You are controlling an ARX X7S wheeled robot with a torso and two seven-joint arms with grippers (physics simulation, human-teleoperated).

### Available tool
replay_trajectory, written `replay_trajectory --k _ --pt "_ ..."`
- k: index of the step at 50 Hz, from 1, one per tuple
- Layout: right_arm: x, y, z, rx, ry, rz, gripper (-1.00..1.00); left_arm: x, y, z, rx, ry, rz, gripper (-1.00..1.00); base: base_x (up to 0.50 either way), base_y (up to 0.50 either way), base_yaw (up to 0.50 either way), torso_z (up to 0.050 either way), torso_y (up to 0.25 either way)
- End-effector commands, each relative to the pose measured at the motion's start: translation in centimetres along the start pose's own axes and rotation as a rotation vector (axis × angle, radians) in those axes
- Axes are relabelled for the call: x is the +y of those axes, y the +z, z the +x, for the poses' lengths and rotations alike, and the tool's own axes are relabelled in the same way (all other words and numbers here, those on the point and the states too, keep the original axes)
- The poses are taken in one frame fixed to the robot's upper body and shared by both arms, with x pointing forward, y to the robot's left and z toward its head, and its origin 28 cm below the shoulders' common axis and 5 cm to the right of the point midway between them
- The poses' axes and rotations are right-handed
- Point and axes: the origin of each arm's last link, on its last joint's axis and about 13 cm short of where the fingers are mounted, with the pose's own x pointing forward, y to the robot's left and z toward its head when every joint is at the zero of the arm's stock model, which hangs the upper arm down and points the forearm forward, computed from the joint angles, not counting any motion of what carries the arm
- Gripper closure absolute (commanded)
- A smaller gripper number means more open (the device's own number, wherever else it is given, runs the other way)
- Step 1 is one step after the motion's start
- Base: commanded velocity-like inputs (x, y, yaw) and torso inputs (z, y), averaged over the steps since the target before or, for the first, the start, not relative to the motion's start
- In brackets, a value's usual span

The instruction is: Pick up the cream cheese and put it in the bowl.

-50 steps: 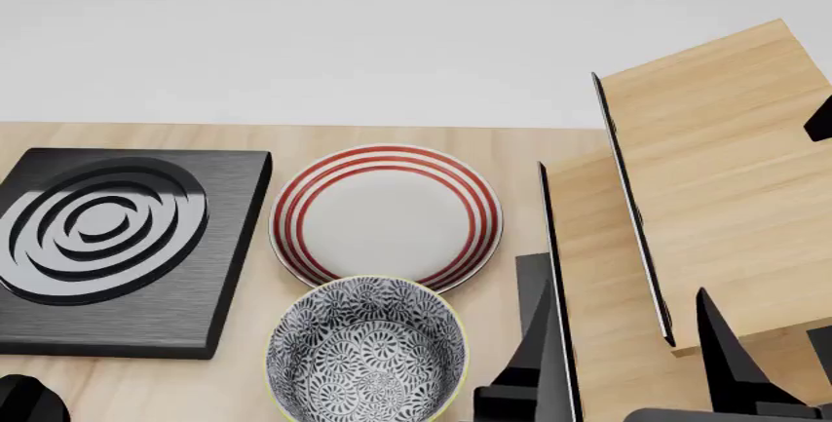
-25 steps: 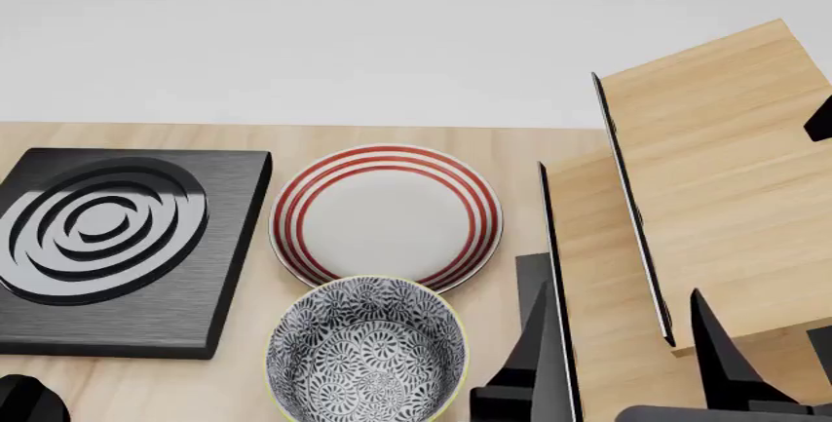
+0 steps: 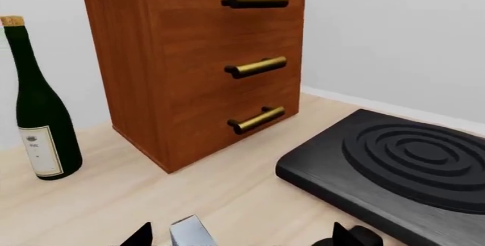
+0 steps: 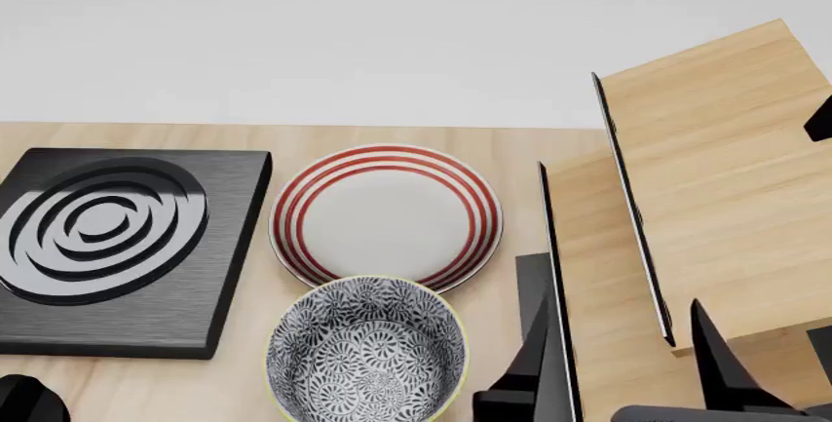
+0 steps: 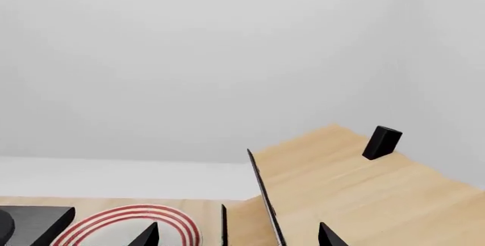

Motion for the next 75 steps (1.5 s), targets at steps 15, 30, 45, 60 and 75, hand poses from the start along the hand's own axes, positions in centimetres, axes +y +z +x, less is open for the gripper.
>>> replay_trajectory --k 15,30,45,60,75 --pt "-0.1 0.1 -0.1 0.018 -0.023 -0.002 -1.00 0.1 0.0 0.0 -0.001 0.006 0.001 -1.00 0.00 0.00 0.00 0.000 0.000" --pt "-0.1 0.0 -0.2 0.015 -0.013 -0.010 -1.00 0.2 -0.3 -0.1 0.003 0.012 -0.010 -1.00 0.00 0.00 0.00 0.000 0.000" --pt "0.1 -0.8 -0.4 0.031 -0.003 0.001 -1.00 0.9 -0.5 -1.0 0.016 0.128 -0.055 -1.00 0.00 0.00 0.00 0.000 0.000" --pt "-0.2 -1.3 -0.5 0.040 -0.012 0.008 -1.00 0.2 -2.6 -1.2 0.082 0.186 -0.038 -1.00 0.00 0.00 0.00 0.000 0.000" --pt "-0.1 -1.7 -0.5 0.051 -0.001 0.005 -1.00 -0.9 -3.7 -1.7 0.105 0.202 -0.013 -1.00 0.00 0.00 0.00 0.000 0.000"
